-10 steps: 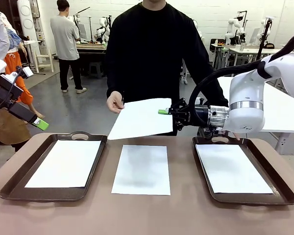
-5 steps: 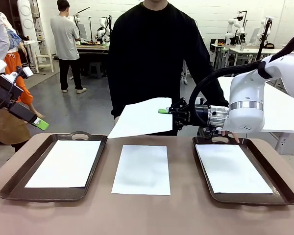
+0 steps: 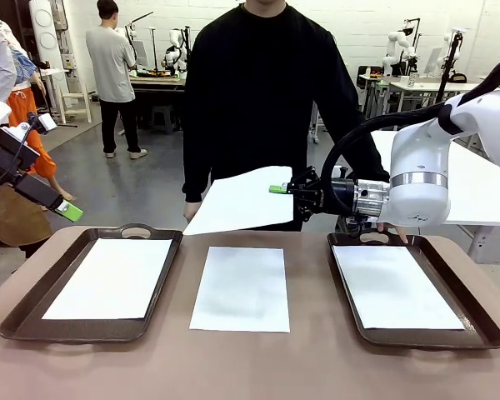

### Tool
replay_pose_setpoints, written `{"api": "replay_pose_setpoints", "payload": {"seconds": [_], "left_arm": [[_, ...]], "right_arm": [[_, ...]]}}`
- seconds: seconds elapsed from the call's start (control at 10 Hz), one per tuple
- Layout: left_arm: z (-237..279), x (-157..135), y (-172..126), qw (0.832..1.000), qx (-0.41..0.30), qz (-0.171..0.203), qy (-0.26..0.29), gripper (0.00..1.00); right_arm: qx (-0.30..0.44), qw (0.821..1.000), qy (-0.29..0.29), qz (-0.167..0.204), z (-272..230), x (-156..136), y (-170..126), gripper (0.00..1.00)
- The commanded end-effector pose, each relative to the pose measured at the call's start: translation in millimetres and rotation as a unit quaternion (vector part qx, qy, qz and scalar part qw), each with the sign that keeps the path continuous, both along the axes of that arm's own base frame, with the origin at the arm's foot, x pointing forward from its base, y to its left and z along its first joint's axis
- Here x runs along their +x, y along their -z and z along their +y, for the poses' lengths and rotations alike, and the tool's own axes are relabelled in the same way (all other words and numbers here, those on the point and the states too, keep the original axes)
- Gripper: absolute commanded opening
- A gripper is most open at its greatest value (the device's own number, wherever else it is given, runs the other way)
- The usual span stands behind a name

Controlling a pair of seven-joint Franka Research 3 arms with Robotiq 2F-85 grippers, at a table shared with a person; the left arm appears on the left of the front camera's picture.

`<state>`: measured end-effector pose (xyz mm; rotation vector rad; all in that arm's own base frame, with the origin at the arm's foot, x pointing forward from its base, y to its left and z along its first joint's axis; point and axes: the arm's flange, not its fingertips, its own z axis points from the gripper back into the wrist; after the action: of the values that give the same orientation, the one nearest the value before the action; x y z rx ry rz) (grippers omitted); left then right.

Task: Sort the A4 documents.
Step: Place the A4 Paper in the designated Handle tray.

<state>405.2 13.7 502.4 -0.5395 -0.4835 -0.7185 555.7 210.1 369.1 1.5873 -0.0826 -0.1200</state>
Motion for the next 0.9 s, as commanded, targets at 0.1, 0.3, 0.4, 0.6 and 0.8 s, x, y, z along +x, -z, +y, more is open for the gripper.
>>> {"api": "replay_pose_setpoints", "payload": {"seconds": [0.1,0.3,0.4,0.6,0.8], "left_arm": [[0.5,0.2,-0.4,1.000,0.000,-0.002,0.001,1.00],[0.5,0.2,-0.4,1.000,0.000,-0.002,0.001,1.00],[0.5,0.2,-0.4,1.000,0.000,-0.002,0.001,1.00],[0.5,0.2,-0.4,1.000,0.000,-0.002,0.001,1.00],[0.5,0.2,-0.4,1.000,0.000,-0.002,0.001,1.00]], "right_arm": [[0.010,1.000,0.008,0.006,1.6,-0.7,1.1,0.00],[0.010,1.000,0.008,0.006,1.6,-0.7,1.1,0.00],[0.000,1.000,0.000,0.000,0.0,0.0,0.0,0.01],[-0.017,0.990,-0.114,-0.077,-65.1,-4.5,-19.3,0.01],[-0.075,0.978,-0.158,-0.116,-128.5,-10.5,-28.9,0.01]]}}
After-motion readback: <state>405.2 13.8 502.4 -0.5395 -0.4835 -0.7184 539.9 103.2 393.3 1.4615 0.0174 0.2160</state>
